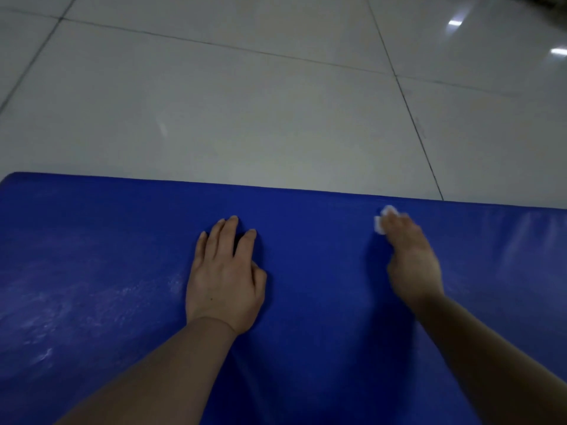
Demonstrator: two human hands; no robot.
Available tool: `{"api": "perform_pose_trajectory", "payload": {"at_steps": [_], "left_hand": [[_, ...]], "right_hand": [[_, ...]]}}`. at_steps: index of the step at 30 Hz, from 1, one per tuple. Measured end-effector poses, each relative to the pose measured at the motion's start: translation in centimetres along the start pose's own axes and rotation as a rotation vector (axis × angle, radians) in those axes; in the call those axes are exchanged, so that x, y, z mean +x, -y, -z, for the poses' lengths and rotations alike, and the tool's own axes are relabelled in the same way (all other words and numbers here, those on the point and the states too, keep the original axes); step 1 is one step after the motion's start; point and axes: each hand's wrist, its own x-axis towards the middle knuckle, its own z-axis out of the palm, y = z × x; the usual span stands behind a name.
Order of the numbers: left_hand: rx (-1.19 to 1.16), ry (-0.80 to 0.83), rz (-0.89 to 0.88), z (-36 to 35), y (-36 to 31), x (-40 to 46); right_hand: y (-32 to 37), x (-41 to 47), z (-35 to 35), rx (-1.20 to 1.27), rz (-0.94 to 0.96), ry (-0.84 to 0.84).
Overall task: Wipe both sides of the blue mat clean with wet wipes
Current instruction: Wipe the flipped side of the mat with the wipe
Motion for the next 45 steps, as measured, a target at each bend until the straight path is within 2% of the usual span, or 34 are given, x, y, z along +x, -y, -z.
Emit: {"api": "perform_pose_trajectory", "payload": {"at_steps": [3,6,8,9,13,15,16,18,20,21,25,28,34,37,39,42,44,45], "left_hand": [[-0.014,0.002,-0.003,-0.1,0.1,0.0],[-0.02,0.012,-0.008,-0.1,0.2,0.0],[-0.021,0.007,-0.012,0.0,0.2,0.1],[-0.025,0.004,-0.014,0.0,0.2,0.1],[-0.046,-0.005,-0.012,-0.2,0.3,0.1],[-0.069,-0.012,-0.009,-0.2,0.3,0.0],[-0.079,-0.015,-0.006,-0.2,0.3,0.0],[-0.09,-0.035,-0.012,-0.2,0.3,-0.1],[-0.123,-0.057,-0.015,-0.3,0.4,-0.1],[-0.144,-0.062,-0.017,-0.3,0.4,-0.1],[-0.232,-0.076,-0.023,-0.1,0.6,-0.3],[-0.255,-0.069,-0.122,0.8,0.1,-2.4],[-0.002,0.058,-0.265,0.7,1.0,-13.0],[0.057,0.109,-0.267,0.3,1.6,-13.6],[0.071,0.101,-0.269,0.4,1.3,-13.4],[0.075,0.113,-0.259,0.4,1.2,-13.5],[0.077,0.123,-0.255,0.4,1.3,-13.5],[0.075,0.128,-0.252,0.5,1.3,-13.5]], "right_hand": [[1.3,-0.9,0.0,0.018,-0.112,-0.02],[5.4,-3.5,-2.9,0.027,0.108,-0.003],[4.8,-5.0,-4.0,0.056,0.254,0.02],[3.6,-5.1,-3.5,0.077,0.242,0.031],[-2.4,-4.9,0.1,-0.002,-0.139,-0.075],[-1.9,-5.6,0.2,0.012,-0.221,-0.099],[-0.4,-6.2,-0.2,0.061,-0.205,-0.086],[3.1,-8.4,-1.7,0.119,-0.052,-0.039],[4.0,-10.2,-3.3,0.119,0.156,-0.007],[3.6,-10.5,-3.7,0.133,0.179,0.022],[3.4,-10.1,-3.1,0.155,0.134,0.044],[3.6,-10.2,-3.0,0.117,0.159,0.09],[4.1,-9.9,-1.8,0.077,0.182,0.1],[2.2,-9.9,-1.1,-0.006,0.273,0.139],[-1.2,-10.3,-0.2,-0.02,0.192,0.099],[-3.9,-11.2,1.8,-0.03,-0.142,-0.012],[-2.0,-12.1,1.0,0.014,-0.181,0.0],[0.3,-12.8,0.5,0.024,-0.123,0.002]]}}
